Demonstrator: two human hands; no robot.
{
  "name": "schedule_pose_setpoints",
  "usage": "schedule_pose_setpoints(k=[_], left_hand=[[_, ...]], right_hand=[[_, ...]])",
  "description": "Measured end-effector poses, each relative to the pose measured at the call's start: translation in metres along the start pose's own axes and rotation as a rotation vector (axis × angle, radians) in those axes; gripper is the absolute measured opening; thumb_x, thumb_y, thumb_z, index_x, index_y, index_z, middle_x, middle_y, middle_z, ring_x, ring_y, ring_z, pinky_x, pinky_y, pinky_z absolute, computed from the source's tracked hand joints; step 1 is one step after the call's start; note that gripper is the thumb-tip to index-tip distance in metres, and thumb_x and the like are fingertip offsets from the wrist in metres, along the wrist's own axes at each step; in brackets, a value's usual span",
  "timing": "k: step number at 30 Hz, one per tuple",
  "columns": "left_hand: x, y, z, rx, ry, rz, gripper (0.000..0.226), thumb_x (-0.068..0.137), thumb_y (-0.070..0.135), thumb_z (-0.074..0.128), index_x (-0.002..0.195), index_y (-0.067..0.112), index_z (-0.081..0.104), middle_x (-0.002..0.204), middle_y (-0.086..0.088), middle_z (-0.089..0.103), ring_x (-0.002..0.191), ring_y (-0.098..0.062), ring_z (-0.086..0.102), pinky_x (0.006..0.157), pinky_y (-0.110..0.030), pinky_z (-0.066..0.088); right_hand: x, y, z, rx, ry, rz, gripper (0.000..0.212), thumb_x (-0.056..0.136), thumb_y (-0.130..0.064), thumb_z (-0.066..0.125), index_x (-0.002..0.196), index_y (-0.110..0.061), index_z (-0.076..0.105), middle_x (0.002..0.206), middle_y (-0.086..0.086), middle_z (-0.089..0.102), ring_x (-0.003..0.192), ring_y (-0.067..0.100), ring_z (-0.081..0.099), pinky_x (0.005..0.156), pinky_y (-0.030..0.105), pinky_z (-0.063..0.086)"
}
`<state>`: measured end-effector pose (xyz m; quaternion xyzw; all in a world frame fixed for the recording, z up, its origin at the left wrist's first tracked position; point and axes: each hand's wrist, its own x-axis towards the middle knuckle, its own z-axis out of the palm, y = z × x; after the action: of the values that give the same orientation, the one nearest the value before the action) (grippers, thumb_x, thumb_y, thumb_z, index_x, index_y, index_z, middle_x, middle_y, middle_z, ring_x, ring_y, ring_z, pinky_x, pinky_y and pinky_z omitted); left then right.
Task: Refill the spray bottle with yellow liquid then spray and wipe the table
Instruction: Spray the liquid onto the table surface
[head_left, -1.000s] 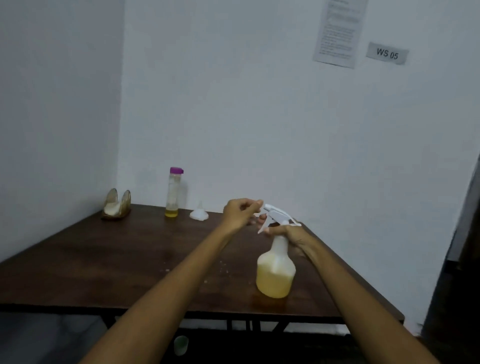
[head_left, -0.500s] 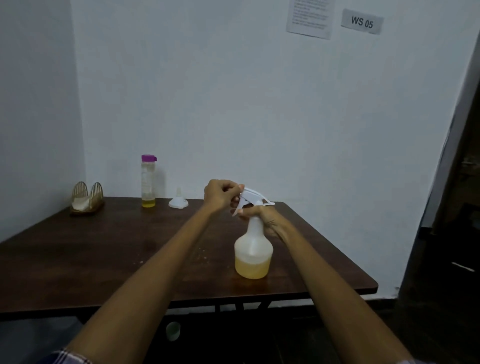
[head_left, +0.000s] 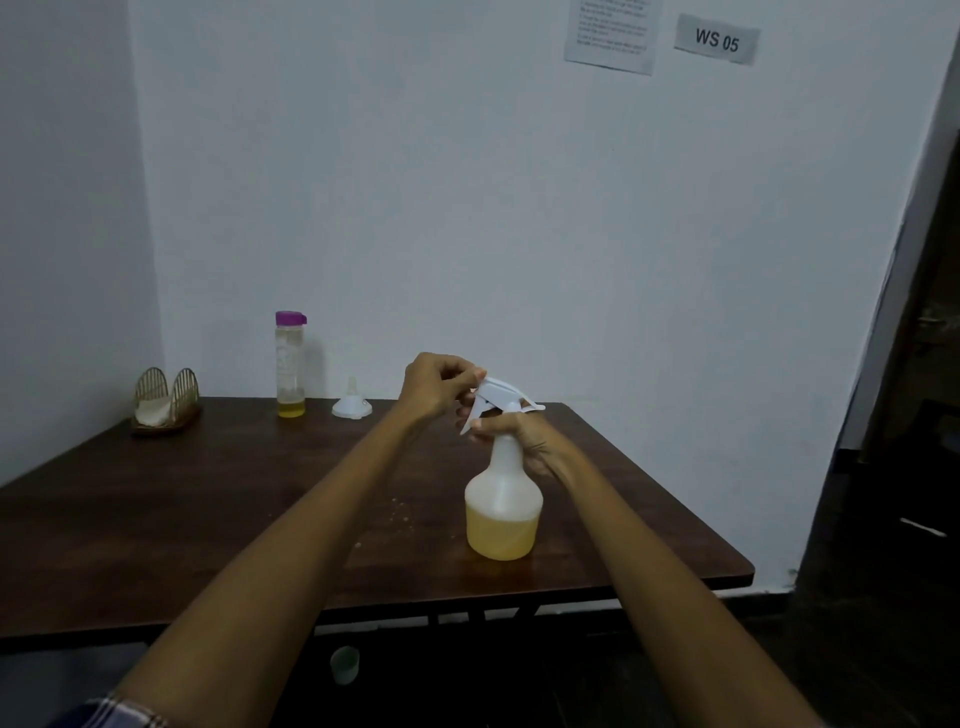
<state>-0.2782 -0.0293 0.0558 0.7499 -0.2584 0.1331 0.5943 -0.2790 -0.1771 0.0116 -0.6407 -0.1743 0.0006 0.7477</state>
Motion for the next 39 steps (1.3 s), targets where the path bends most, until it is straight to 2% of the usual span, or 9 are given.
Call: schedule_pose_setpoints(k=[6,13,18,22,24,27,31,35,39], left_hand=[[-0.005,-0.005,0.004,0.001,0.07,0.108,0.016,0.089,0.003,0.06,0.096,-0.01,0.067,0.076,-0.017,0.063,0.063,-0.029,0.054,0.07,-0.04,0.052],[-0.008,-0.009,0.003,-0.001,0.079,0.148,0.016,0.088,0.004,0.061,0.1,-0.002,0.068,0.081,-0.012,0.064,0.071,-0.024,0.06,0.066,-0.032,0.054],[-0.033,-0.02,-0.003,-0.207,0.065,-0.067,0.041,0.094,0.015,0.054,0.132,0.002,0.045,0.11,-0.013,0.059,0.092,-0.019,0.061,0.067,-0.015,0.054],[-0.083,-0.029,0.014,-0.229,-0.171,-0.132,0.072,0.077,0.007,0.074,0.134,0.016,0.031,0.116,0.005,0.05,0.095,0.005,0.053,0.067,-0.003,0.048],[-0.099,-0.029,0.029,-0.226,-0.205,-0.143,0.09,0.07,0.012,0.082,0.138,0.013,0.022,0.126,0.007,0.043,0.108,-0.001,0.052,0.079,-0.008,0.047],[-0.105,-0.027,0.045,-0.239,-0.102,-0.22,0.091,0.068,0.02,0.084,0.136,0.01,0.023,0.136,-0.004,0.042,0.118,-0.015,0.051,0.089,-0.025,0.047],[-0.109,-0.024,0.051,-0.248,-0.011,-0.317,0.087,0.07,0.023,0.081,0.136,0.005,0.028,0.135,-0.008,0.046,0.121,-0.022,0.051,0.088,-0.028,0.045],[-0.112,-0.033,0.033,-0.299,-0.124,-0.356,0.092,0.065,0.036,0.084,0.139,0.017,0.031,0.138,-0.005,0.046,0.122,-0.02,0.051,0.089,-0.043,0.054],[-0.122,-0.052,0.002,-0.259,-0.124,-0.467,0.119,0.069,0.04,0.079,0.15,0.016,-0.004,0.146,-0.007,0.037,0.126,-0.022,0.047,0.081,-0.035,0.054]], right_hand=[[-0.001,0.0,0.0,-0.003,0.037,-0.006,0.03,0.08,0.006,0.063,0.104,-0.012,0.066,0.096,0.008,0.072,0.09,0.023,0.069,0.072,0.027,0.058],[-0.009,-0.006,0.003,-0.138,0.056,0.034,0.023,0.086,-0.009,0.063,0.105,-0.021,0.065,0.094,-0.003,0.074,0.089,0.01,0.069,0.063,0.02,0.052],[-0.025,-0.016,0.012,-0.226,0.141,0.023,0.02,0.085,-0.005,0.064,0.101,-0.017,0.068,0.089,0.001,0.072,0.08,0.014,0.068,0.059,0.023,0.053],[-0.031,-0.025,0.035,-0.416,0.145,0.084,0.032,0.084,0.005,0.054,0.105,-0.015,0.068,0.074,0.008,0.068,0.065,0.016,0.065,0.057,0.023,0.052],[-0.035,-0.029,0.049,-0.566,0.164,0.148,0.017,0.087,-0.003,0.053,0.088,-0.01,0.069,0.065,0.008,0.064,0.052,0.012,0.063,0.048,0.019,0.049],[-0.04,-0.029,0.064,-0.606,0.18,0.115,0.021,0.089,-0.013,0.058,0.075,0.001,0.065,0.061,0.01,0.059,0.048,0.013,0.057,0.043,0.017,0.045],[-0.043,-0.026,0.078,-0.596,0.226,0.105,0.022,0.085,-0.014,0.066,0.066,-0.025,0.065,0.042,-0.005,0.054,0.045,0.01,0.048,0.044,0.02,0.042],[-0.046,-0.033,0.081,-0.6,0.114,0.24,0.013,0.09,-0.013,0.059,0.083,-0.02,0.067,0.061,0.003,0.066,0.057,0.014,0.064,0.047,0.02,0.049],[-0.054,-0.037,0.077,-0.585,0.052,0.338,0.009,0.094,-0.014,0.054,0.099,-0.011,0.062,0.075,0.006,0.068,0.086,0.02,0.068,0.055,0.023,0.052]])
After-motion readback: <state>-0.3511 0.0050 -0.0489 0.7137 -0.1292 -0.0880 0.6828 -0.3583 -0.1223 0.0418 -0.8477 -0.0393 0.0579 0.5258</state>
